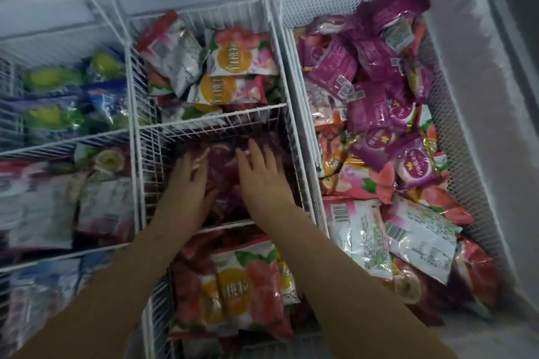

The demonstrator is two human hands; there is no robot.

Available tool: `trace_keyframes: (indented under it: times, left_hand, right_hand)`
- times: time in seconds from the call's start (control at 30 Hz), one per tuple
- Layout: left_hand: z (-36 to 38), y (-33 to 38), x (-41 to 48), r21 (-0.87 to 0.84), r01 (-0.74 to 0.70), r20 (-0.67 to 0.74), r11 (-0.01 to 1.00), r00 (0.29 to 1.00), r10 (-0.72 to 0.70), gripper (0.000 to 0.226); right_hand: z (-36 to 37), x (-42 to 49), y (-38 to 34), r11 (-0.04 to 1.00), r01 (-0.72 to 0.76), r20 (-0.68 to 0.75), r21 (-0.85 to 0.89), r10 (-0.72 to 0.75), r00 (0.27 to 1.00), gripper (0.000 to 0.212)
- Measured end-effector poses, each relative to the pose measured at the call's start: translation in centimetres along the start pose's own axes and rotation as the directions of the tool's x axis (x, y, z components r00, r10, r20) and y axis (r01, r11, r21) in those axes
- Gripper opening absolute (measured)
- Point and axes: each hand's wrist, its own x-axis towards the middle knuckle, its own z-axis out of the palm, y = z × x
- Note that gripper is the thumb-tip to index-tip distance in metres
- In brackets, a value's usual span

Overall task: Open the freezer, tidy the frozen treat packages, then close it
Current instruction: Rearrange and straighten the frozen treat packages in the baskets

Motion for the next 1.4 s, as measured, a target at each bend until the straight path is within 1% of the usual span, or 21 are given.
trace_keyframes:
  times: [0.07, 0.13, 0.23, 0.33, 0.37, 0.43, 0.5, 0.53, 0.57, 0.6, 0.67, 0.73, 0.83, 0.93, 1.0, 1.07, 1.17, 1.2, 1.27, 1.33, 1.4]
  left_hand:
    - [1.7, -0.8, 0.6, 0.111, 0.016, 0.113, 0.994, 0.993, -0.029, 0.079]
    - [2.1, -1.1, 1.1, 0.133, 0.007, 0.161, 0.991, 0.986, -0.028, 0.078]
    - [2.0, -0.9, 1.8, 0.148, -0.024, 0.131, 0.989, 0.991, 0.004, 0.073]
    - [1.1, 0.3, 2.1, 0.113, 0.002, 0.137, 0.994, 0.990, -0.017, 0.072]
    - [0.6, 1.0, 1.9, 0.061, 0.007, 0.122, 0.998, 0.992, -0.014, 0.073]
    - [-0.8, 2.7, 1.2, -0.083, -0.044, 0.003, 0.996, 0.999, 0.044, 0.074]
    - [-2.4, 6.1, 0.9, -0.220, -0.203, -0.203, 0.954, 0.966, 0.159, 0.071]
    - [-3.1, 8.1, 0.9, -0.260, -0.291, -0.296, 0.921, 0.931, 0.211, 0.067]
    - [-3.7, 10.4, 1.1, -0.279, -0.374, -0.365, 0.884, 0.893, 0.263, 0.064]
    - [-4.0, 12.9, 1.5, -0.283, -0.442, -0.404, 0.851, 0.860, 0.312, 0.061]
    - [-4.3, 17.8, 3.1, -0.264, -0.528, -0.401, 0.807, 0.821, 0.406, 0.056]
    - [-3.8, 21.9, 5.6, -0.189, -0.567, -0.336, 0.802, 0.804, 0.490, 0.058]
    - [-2.6, 25.8, 10.0, -0.038, -0.534, -0.212, 0.845, 0.830, 0.515, 0.072]
    - [-2.0, 27.1, 13.3, 0.010, -0.458, -0.121, 0.889, 0.882, 0.456, 0.092]
    - [-1.9, 26.9, 13.9, -0.008, -0.435, -0.151, 0.900, 0.891, 0.429, 0.092]
    - [-1.8, 26.4, 13.2, 0.049, -0.469, -0.173, 0.882, 0.866, 0.470, 0.087]
    - [-1.8, 25.5, 11.3, 0.120, -0.536, -0.136, 0.836, 0.825, 0.548, 0.078]
    - [-1.9, 25.3, 10.7, 0.123, -0.555, -0.119, 0.822, 0.815, 0.568, 0.075]
    - [-2.4, 24.7, 9.4, 0.110, -0.572, -0.128, 0.813, 0.803, 0.582, 0.071]
    - [-3.2, 23.7, 7.9, 0.092, -0.569, -0.202, 0.817, 0.793, 0.575, 0.070]
    - [-4.2, 21.7, 6.1, 0.059, -0.549, -0.291, 0.834, 0.789, 0.541, 0.070]
  right_hand:
    - [1.9, 1.6, 0.9, 0.996, -0.058, 0.163, -0.060, 0.067, 0.984, 0.077]
    - [2.7, 2.4, 1.4, 0.994, -0.074, 0.220, -0.085, 0.091, 0.971, 0.082]
    - [2.1, 2.7, 1.6, 0.990, -0.078, 0.221, -0.115, 0.102, 0.970, 0.083]
    - [0.7, 1.4, 0.9, 0.995, -0.080, 0.184, 0.061, 0.067, 0.981, 0.081]
    - [0.0, 0.5, 0.7, 0.991, -0.037, 0.120, 0.126, 0.022, 0.993, 0.079]
    - [-1.9, -1.5, 0.7, 0.973, 0.100, -0.122, 0.208, -0.075, 0.990, 0.073]
    - [-4.3, -3.8, 2.7, 0.954, 0.189, -0.398, 0.231, -0.085, 0.914, 0.067]
    - [-5.4, -4.8, 4.2, 0.952, 0.191, -0.499, 0.237, -0.049, 0.865, 0.063]
    - [-6.4, -5.9, 6.2, 0.956, 0.143, -0.556, 0.257, 0.025, 0.831, 0.061]
    - [-7.3, -6.7, 8.4, 0.953, 0.054, -0.569, 0.298, 0.132, 0.812, 0.058]
    - [-8.7, -7.5, 13.0, 0.924, -0.166, -0.506, 0.345, 0.333, 0.796, 0.058]
    - [-9.0, -7.5, 17.3, 0.915, -0.334, -0.423, 0.227, 0.402, 0.812, 0.062]
    - [-8.5, -7.1, 21.2, 0.891, -0.441, -0.297, 0.108, 0.452, 0.841, 0.069]
    - [-7.2, -7.3, 22.4, 0.846, -0.522, -0.240, 0.111, 0.533, 0.811, 0.073]
    - [-6.3, -7.7, 22.2, 0.840, -0.535, -0.264, 0.094, 0.539, 0.800, 0.082]
    - [-5.8, -8.3, 21.6, 0.845, -0.531, -0.298, 0.061, 0.524, 0.798, 0.093]
    - [-5.9, -9.0, 21.2, 0.864, -0.503, -0.320, 0.014, 0.480, 0.817, 0.103]
    - [-6.2, -9.2, 21.2, 0.868, -0.496, -0.325, 0.014, 0.473, 0.819, 0.102]
    - [-7.1, -9.5, 21.1, 0.884, -0.458, -0.376, 0.089, 0.456, 0.806, 0.087]
    - [-8.1, -9.9, 20.4, 0.897, -0.388, -0.469, 0.213, 0.442, 0.765, 0.071]
    - [-9.1, -10.0, 18.4, 0.905, -0.296, -0.532, 0.305, 0.419, 0.736, 0.067]
